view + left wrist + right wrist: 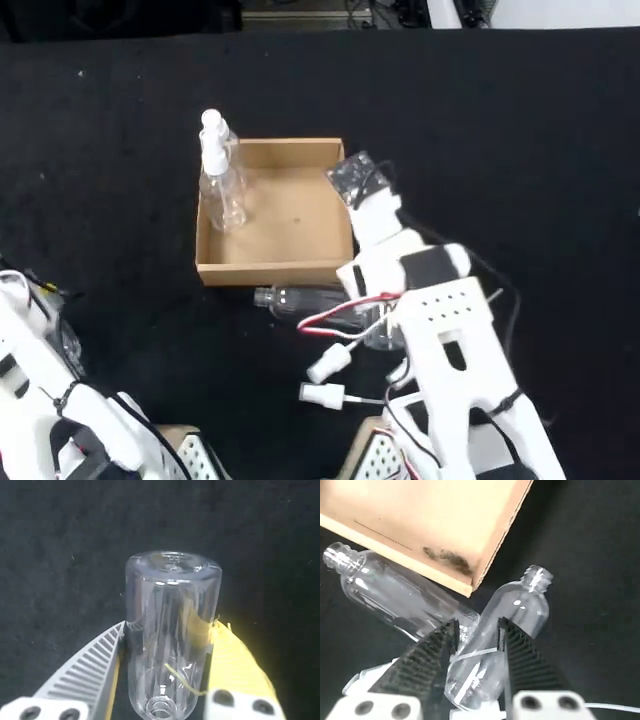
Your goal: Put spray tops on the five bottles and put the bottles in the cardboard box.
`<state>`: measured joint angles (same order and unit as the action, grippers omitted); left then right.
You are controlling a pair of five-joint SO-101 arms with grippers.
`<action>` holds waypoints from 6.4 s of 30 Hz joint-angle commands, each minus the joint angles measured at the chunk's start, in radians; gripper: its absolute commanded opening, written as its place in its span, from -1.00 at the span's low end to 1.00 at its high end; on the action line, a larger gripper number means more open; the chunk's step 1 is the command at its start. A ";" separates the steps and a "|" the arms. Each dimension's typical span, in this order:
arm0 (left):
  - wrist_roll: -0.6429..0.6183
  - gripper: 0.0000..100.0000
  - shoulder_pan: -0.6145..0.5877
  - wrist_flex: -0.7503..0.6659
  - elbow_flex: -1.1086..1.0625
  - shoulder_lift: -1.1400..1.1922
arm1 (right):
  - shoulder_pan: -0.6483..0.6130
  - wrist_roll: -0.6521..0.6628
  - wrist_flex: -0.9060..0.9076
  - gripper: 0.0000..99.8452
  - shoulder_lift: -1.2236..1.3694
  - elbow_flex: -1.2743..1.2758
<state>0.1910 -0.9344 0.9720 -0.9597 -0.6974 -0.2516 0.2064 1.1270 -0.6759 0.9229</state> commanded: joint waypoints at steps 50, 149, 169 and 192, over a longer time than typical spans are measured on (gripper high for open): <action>0.744 -0.34 -0.329 -0.072 0.680 0.738 | -0.015 -0.034 -0.163 -0.79 -0.044 0.147; 0.577 -0.35 -0.062 0.213 0.404 0.322 | -0.020 -0.034 -0.198 -0.79 -0.045 0.177; 0.615 -0.39 -0.056 0.181 0.479 0.606 | -0.018 -0.034 -0.196 -0.79 -0.045 0.176; 0.671 -0.70 -0.059 0.120 0.344 0.608 | -0.015 -0.034 -0.193 -0.79 -0.045 0.173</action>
<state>0.8094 -1.0004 1.0917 -0.5854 -0.0775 -0.2547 0.1772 0.9413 -0.6928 1.0978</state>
